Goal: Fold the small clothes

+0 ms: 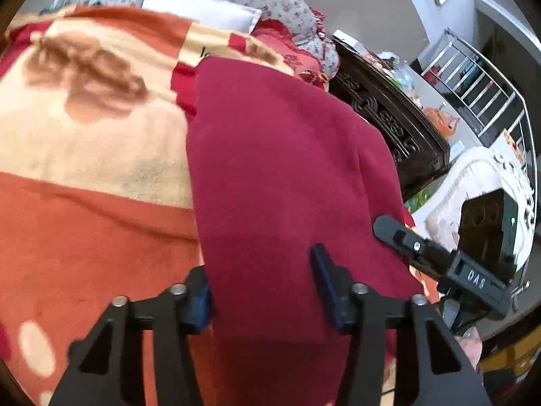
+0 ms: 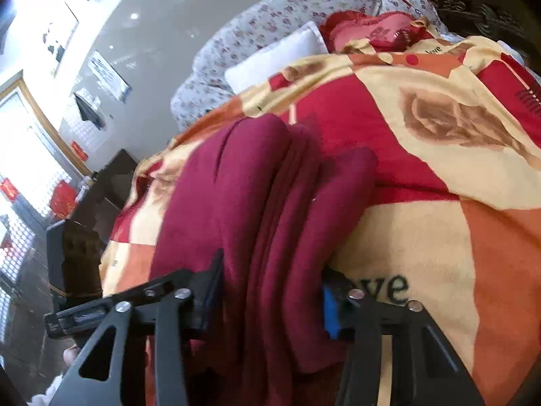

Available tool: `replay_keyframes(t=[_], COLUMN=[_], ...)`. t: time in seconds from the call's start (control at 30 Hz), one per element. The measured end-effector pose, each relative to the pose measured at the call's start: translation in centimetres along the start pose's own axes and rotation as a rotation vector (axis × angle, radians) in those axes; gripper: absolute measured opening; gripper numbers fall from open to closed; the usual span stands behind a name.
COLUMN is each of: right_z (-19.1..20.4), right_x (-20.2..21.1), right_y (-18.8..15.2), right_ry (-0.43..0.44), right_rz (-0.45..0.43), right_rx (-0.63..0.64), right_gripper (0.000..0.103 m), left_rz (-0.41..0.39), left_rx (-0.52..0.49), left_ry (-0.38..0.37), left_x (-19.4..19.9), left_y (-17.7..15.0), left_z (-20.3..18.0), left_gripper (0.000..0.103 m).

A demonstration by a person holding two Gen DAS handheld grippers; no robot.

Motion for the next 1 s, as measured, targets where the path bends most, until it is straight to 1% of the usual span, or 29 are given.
replay_keyframes(t=[0.07,0.1,0.2,0.3,0.37,0.4,0.47,0.5,0.53,0.57,0.6,0.63,0.67,0.73,0.8,0.83,0.87,0.93,1.0], right_z=[1.2,1.5,3.9,6.7,8.6,9.0,9.4,9.2,8.9,8.7,8.6,8.8,9.0,10.1,12.1,13.4,14.0,14.9,15.0], right_x=[1.2,1.6,2.8,3.6,3.6,3.4,2.2,1.6,1.0,1.0,1.6,2.7,3.3,4.3,4.6,4.1,3.5,1.7,-0.3], right_y=[-0.3,-0.5,-2.1,-4.4,-6.6,-7.2,-9.1,-9.8,-10.8,-11.0,-10.9,-10.6,-10.3,-9.7,-9.1,-8.9,-8.6,-8.3,-8.3], right_ry=[0.044,0.058,0.104,0.159,0.186,0.187,0.143,0.118,0.081,0.062,0.047,0.051,0.055,0.055,0.054,0.069,0.08,0.103,0.088], right_rz=[-0.008,-0.007,0.019,0.06,0.093,0.103,0.156,0.2,0.26,0.264,0.241,0.197,0.175,0.144,0.129,0.13,0.137,0.161,0.191], right_rx=[-0.015,-0.021,-0.019,-0.01,0.01,0.015,0.021,0.014,-0.008,-0.016,-0.021,-0.027,-0.026,0.017,0.092,0.135,0.15,0.154,0.156], right_gripper=[0.047,0.047,0.046,0.046,0.047,0.051,0.053,0.053,0.053,0.053,0.053,0.053,0.053,0.053,0.053,0.053,0.053,0.052,0.049], left_rz=[-0.005,-0.006,-0.002,0.008,0.014,0.03,0.068,0.088,0.08,0.045,0.019,0.01,-0.005,-0.054,-0.091,-0.103,-0.111,-0.106,-0.083], left_rx=[-0.017,-0.03,-0.059,-0.067,-0.06,-0.052,-0.04,-0.027,-0.02,-0.025,-0.034,-0.037,-0.038,-0.048,-0.073,-0.088,-0.105,-0.135,-0.153], left_ry=[0.008,0.025,0.05,0.104,0.133,0.157,0.192,0.218,0.243,0.262,0.268,0.271,0.275,0.293,0.299,0.301,0.304,0.314,0.33], left_x=[2.2,3.5,7.9,11.5,12.7,12.8,12.3,11.9,12.0,12.4,13.0,13.4,13.9,15.0,15.5,15.8,15.9,15.5,14.8], left_y=[-0.7,-1.1,-2.8,-5.1,-6.9,-8.0,-9.9,-10.7,-11.4,-11.6,-11.7,-11.8,-11.8,-11.9,-11.9,-12.1,-12.2,-12.5,-12.9], left_z=[-0.6,-0.9,-1.1,-0.4,0.5,1.2,2.5,3.2,3.6,3.8,3.6,3.4,3.1,2.4,1.4,0.9,0.4,-0.3,-0.5], left_gripper=[0.046,0.046,0.046,0.047,0.047,0.047,0.047,0.048,0.051,0.053,0.053,0.055,0.058,0.062,0.062,0.065,0.069,0.071,0.071])
Point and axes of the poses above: each gripper's, at about its wrist camera, not at the fingertips, and x roughly against the way its jaws point, z to its left, y to its top, the point moved 4 cm from there along -x, roughly the way its jaws point
